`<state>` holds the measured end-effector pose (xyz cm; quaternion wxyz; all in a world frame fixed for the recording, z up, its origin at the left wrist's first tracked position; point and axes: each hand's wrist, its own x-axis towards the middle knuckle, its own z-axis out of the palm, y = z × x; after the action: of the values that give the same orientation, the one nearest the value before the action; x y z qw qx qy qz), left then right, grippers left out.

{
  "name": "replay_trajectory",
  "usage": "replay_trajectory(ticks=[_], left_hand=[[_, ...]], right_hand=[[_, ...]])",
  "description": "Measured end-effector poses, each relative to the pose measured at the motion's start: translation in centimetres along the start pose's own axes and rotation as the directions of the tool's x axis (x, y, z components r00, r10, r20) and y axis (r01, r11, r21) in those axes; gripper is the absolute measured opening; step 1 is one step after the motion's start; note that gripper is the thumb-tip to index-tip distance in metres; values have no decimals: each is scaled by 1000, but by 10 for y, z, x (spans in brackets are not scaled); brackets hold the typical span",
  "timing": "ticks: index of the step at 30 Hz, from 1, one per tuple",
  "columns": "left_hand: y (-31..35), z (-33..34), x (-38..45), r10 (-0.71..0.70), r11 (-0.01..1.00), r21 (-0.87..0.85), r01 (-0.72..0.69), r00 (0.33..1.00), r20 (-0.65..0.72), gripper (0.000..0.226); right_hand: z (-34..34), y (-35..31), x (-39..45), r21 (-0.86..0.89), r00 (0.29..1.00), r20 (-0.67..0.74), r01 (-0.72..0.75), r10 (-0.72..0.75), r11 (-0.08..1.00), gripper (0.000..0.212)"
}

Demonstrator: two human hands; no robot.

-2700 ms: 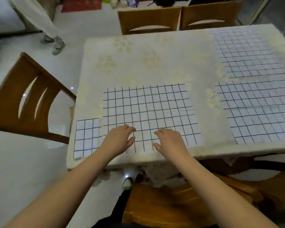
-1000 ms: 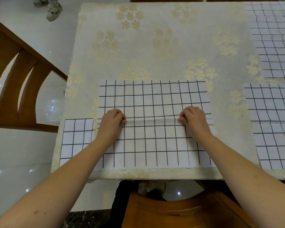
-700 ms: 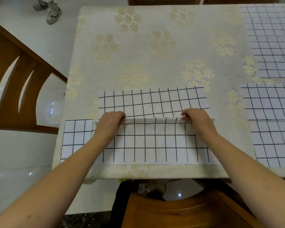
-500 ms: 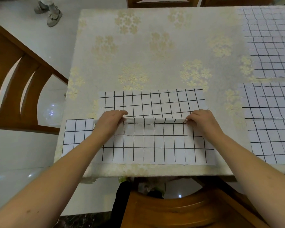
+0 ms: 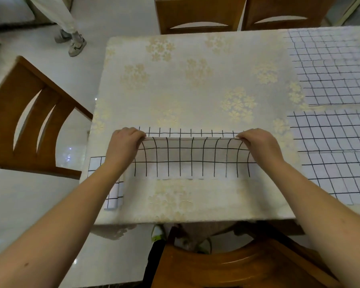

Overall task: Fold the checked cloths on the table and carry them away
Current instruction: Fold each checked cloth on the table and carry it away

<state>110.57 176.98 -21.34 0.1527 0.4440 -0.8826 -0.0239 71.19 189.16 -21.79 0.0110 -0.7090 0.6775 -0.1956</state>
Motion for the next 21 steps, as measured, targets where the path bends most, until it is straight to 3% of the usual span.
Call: replay_trajectory(ticks=[6, 12, 16, 21], left_hand=[[3, -45, 17, -17, 999, 33, 25, 975, -221, 5], [0, -51, -9, 54, 998, 2, -55, 970, -235, 18], [9, -28, -50, 78, 995, -38, -88, 975, -206, 12], [17, 21, -99, -43, 995, -87, 43, 999, 9, 17]], right_hand=[[-31, -10, 12, -12, 979, -198, 43, -45, 999, 21], [-42, -17, -16, -15, 945, -326, 35, -38, 999, 25], [-23, -20, -60, 0, 960, -278, 25, -24, 1000, 29], [19, -23, -111, 39, 994, -30, -104, 105, 994, 34]])
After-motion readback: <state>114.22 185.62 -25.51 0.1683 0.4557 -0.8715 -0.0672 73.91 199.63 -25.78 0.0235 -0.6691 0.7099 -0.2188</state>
